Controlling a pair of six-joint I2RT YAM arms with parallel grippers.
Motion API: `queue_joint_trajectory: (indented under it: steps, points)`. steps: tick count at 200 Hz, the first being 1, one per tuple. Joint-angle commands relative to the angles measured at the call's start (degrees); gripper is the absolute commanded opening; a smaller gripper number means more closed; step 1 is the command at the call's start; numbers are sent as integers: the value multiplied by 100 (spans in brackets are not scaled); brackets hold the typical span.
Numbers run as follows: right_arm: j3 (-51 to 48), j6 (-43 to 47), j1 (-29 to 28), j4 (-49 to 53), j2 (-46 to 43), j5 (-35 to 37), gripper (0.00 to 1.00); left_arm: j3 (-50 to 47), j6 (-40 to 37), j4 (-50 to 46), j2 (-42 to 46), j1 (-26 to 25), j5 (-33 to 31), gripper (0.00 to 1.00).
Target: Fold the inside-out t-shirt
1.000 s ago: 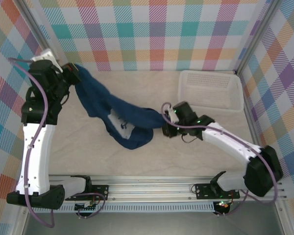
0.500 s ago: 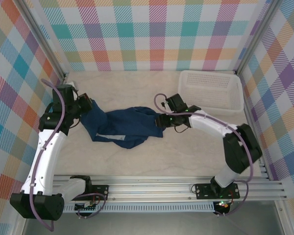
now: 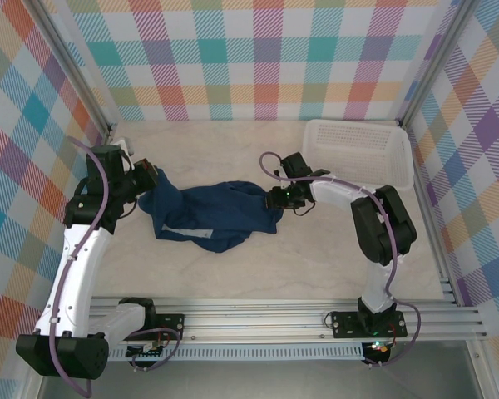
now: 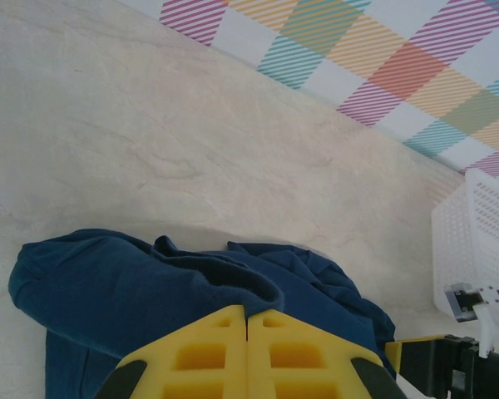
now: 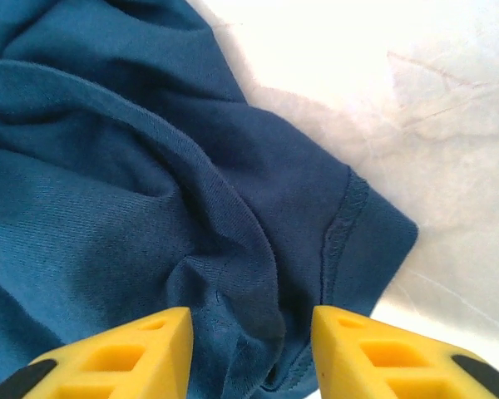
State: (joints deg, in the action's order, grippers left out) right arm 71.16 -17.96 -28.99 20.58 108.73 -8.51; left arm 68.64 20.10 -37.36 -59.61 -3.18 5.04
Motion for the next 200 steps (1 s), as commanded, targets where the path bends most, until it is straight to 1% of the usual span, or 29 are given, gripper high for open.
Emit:
queue_joint_trajectory:
  steps: [1,31,66,96,119,132,170,189,200]
  points:
    - [121,35,-14,-61,61,-342,36,-26,-59,120,74,78,76,0]
    - [-27,29,-10,-100,-52,-363,30,-31,-76,126,81,78,59,0]
    - [21,25,-15,-114,58,-421,26,-44,-81,143,60,78,92,0]
    - [56,4,-10,-144,70,-417,12,-39,-78,133,96,74,47,0]
    - [2,88,-10,-134,-244,-237,0,-35,-60,132,133,79,2,0]
    - [-55,157,36,-149,-494,-111,0,-34,-21,157,136,80,37,0]
    - [-37,327,282,-233,-1111,-98,0,-69,298,341,204,75,376,0]
    - [198,368,500,-327,-935,-22,0,-211,575,624,210,67,694,0]
    - [445,493,541,-314,-687,215,0,-286,696,777,163,67,886,0]
